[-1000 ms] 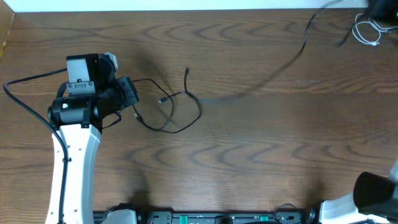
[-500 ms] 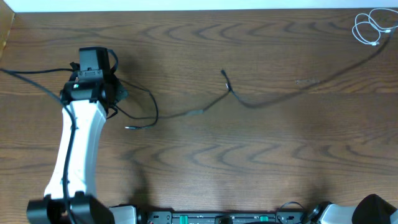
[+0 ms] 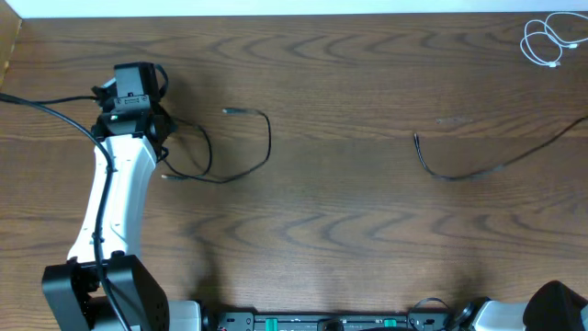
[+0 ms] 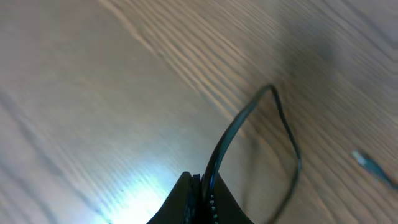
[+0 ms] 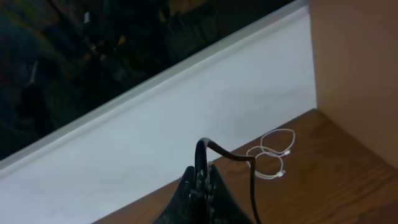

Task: Untangle cables

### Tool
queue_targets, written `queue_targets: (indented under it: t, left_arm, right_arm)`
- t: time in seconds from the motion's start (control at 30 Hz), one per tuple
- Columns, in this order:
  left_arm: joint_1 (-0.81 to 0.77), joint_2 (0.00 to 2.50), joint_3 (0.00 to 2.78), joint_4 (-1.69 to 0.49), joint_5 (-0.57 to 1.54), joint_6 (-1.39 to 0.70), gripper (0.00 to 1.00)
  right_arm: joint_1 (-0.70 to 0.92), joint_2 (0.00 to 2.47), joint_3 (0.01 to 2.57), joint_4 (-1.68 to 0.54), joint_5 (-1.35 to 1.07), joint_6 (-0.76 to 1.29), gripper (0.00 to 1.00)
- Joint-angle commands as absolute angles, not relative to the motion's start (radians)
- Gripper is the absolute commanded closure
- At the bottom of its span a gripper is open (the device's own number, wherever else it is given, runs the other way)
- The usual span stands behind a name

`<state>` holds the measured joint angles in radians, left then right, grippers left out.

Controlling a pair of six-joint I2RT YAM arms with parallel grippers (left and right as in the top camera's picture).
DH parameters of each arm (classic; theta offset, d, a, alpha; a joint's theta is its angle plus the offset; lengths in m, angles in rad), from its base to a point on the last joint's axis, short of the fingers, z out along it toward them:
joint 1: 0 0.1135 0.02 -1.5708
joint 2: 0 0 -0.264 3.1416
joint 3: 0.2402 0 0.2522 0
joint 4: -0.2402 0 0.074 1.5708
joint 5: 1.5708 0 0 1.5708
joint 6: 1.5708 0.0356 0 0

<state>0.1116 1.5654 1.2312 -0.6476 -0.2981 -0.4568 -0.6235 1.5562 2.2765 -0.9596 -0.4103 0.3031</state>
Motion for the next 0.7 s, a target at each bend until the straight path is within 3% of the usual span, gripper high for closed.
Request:
queue_targets:
  t: [0.0, 0.27, 0.67]
  left_arm:
    - [0.07, 1.574, 1.251, -0.649, -0.15, -0.376, 0.92]
    - [-0.039, 1.574, 1.251, -0.649, -0.033, -0.371, 0.93]
    - [-0.162, 1.574, 1.251, -0.595, -0.033, -0.371, 0.93]
  right_arm:
    - [-0.623, 1.603, 2.282, -0.904, -0.337, 0.29, 0.99]
    - [-0.596, 1.697, 2.315, -0.67, -0.129, 0.181, 0.99]
    - [-0.559, 1.893, 2.373, -0.731, 0.293, -0.043, 0.99]
